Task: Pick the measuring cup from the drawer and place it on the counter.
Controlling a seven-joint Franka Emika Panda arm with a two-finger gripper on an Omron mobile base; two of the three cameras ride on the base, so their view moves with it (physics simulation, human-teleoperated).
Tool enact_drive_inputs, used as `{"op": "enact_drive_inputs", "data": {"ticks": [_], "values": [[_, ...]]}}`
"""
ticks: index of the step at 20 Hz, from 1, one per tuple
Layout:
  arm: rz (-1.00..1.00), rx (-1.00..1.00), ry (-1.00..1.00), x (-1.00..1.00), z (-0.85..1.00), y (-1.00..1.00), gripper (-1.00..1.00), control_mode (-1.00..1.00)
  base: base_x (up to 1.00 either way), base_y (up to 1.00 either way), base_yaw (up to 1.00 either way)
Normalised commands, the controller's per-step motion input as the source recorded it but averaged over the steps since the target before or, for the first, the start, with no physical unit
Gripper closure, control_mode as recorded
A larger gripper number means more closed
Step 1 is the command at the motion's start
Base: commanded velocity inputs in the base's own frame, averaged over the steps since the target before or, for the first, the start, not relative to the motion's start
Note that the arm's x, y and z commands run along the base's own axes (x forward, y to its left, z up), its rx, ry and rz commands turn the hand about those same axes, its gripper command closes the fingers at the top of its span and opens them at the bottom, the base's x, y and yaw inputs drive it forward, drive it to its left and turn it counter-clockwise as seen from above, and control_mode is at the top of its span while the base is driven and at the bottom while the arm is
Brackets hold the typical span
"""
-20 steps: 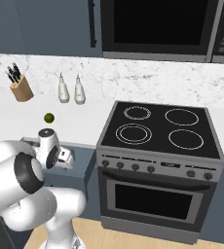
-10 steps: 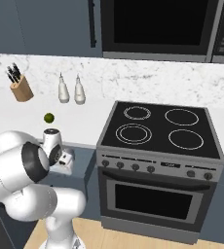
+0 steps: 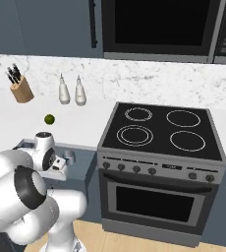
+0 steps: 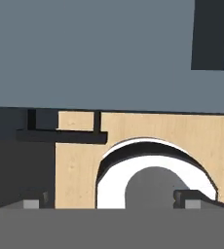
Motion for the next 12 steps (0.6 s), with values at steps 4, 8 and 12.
{"op": "enact_drive_inputs", "data": {"ticks": [4,8,12], "values": [[0.0,0.08,-0.07,0.52,0.95,0.0,-1.0,-1.0,0.0,0.0,0.0],[-0.01,0.02,0.0,0.87,0.26,0.0,-1.0,-1.0,0.0,0.0,0.0],[0.0,0.0,0.0,1.0,-0.14,0.02,-1.0,-1.0,0.0,0.0,0.0]]}}
